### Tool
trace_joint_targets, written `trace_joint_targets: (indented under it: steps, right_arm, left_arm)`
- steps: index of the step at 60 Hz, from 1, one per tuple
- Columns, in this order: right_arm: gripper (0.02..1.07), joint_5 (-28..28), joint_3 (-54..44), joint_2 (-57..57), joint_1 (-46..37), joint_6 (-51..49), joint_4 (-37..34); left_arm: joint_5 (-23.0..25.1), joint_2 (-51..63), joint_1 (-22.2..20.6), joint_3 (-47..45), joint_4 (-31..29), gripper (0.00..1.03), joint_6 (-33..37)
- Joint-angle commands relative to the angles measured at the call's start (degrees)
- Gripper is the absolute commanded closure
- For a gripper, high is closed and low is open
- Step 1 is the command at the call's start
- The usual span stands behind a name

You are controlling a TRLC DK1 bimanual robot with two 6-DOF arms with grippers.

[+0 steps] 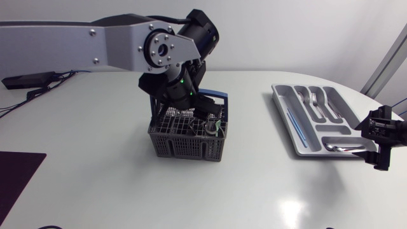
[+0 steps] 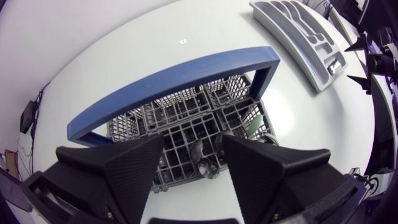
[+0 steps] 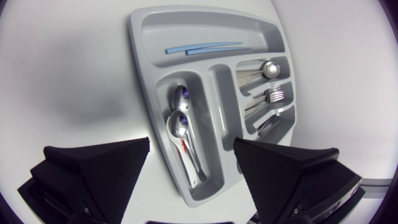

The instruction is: Unload the cutlery basket into the drawer organizer.

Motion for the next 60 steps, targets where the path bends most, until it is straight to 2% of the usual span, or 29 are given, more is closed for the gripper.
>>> trace_joint_targets:
  steps: [1, 13, 50, 60]
  right_arm:
    - [0.07, -0.6, -2.5, -1.4, 0.8, 0.0, -1.3]
    - [0.07, -0.8, -5.2, -3.8, 2.2, 0.9, -1.8]
    - [0.07, -0.8, -11.0, -9.4, 6.0, 3.0, -1.6]
    - [0.07, -0.9, -12.3, -10.6, 7.4, 4.1, -1.6]
  left_arm:
    - [-0.5, 1.2, -0.5, 1.5, -1.0, 0.39, 2.1]
    - [-0.6, 1.2, -0.6, 1.4, -2.0, 0.44, 4.5]
    - [-6.7, 2.8, -3.8, -0.6, -2.7, 0.44, 7.5]
    - [-7.6, 3.7, -4.4, -0.7, -2.9, 0.47, 7.9]
